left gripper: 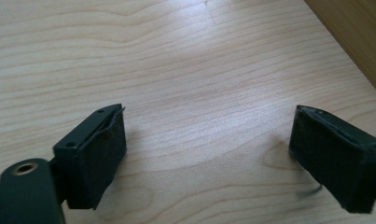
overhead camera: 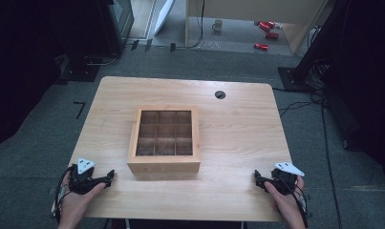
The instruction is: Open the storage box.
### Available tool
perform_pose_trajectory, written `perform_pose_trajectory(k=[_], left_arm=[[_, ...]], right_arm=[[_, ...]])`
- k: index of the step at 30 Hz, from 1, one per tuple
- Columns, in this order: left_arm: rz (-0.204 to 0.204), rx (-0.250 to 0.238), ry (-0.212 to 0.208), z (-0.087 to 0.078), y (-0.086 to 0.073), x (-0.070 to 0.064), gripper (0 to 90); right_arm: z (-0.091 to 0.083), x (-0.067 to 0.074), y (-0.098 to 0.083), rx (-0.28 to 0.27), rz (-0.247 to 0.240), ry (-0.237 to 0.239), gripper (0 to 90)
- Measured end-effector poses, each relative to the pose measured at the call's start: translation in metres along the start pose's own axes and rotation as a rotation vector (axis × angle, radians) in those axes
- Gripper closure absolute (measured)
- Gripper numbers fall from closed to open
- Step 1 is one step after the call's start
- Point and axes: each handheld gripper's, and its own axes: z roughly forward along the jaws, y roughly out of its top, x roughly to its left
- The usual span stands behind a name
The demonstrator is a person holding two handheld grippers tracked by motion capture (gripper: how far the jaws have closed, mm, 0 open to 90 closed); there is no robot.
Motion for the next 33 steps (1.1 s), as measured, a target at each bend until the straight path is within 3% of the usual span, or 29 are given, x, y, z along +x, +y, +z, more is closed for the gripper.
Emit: perform_pose_trajectory(k=[2, 6, 9, 11, 17, 19, 21, 29, 33], left_arm=[[-0.027, 0.003, -0.013, -0.001, 0.002, -0.001, 10.7], [-0.045, -0.051, -0.065, -0.008, 0.006, -0.003, 11.5], [-0.028, -0.079, -0.078, -0.013, 0.008, -0.006, 13.1], [0.013, -0.101, -0.07, -0.016, 0.009, -0.012, 13.1], [0.025, -0.128, -0.174, -0.022, 0.014, -0.023, 13.4], [0.024, -0.128, -0.227, -0.023, 0.015, -0.028, 14.9], [0.034, -0.13, -0.243, -0.024, 0.016, -0.032, 15.9], [0.078, -0.149, -0.307, -0.025, 0.023, -0.052, 29.8], [0.09, -0.146, -0.322, -0.022, 0.027, -0.059, 39.0]], right_arm=[[0.0, 0.0, 0.0, 0.0, 0.0, 0.0, 7.1], [0.0, 0.0, 0.0, -0.001, -0.002, 0.002, 7.0], [0.001, 0.0, 0.002, 0.003, 0.002, 0.002, 7.5], [0.0, 0.0, 0.003, 0.006, 0.007, -0.002, 7.7], [-0.003, 0.005, 0.008, -0.013, 0.026, 0.015, 7.8], [-0.005, 0.009, 0.011, -0.026, 0.026, 0.019, 7.8], [-0.007, 0.013, 0.013, -0.031, 0.024, 0.027, 7.9], [-0.016, 0.035, 0.025, -0.051, 0.041, 0.11, 8.0], [-0.018, 0.048, 0.037, -0.064, 0.015, 0.126, 8.1]])
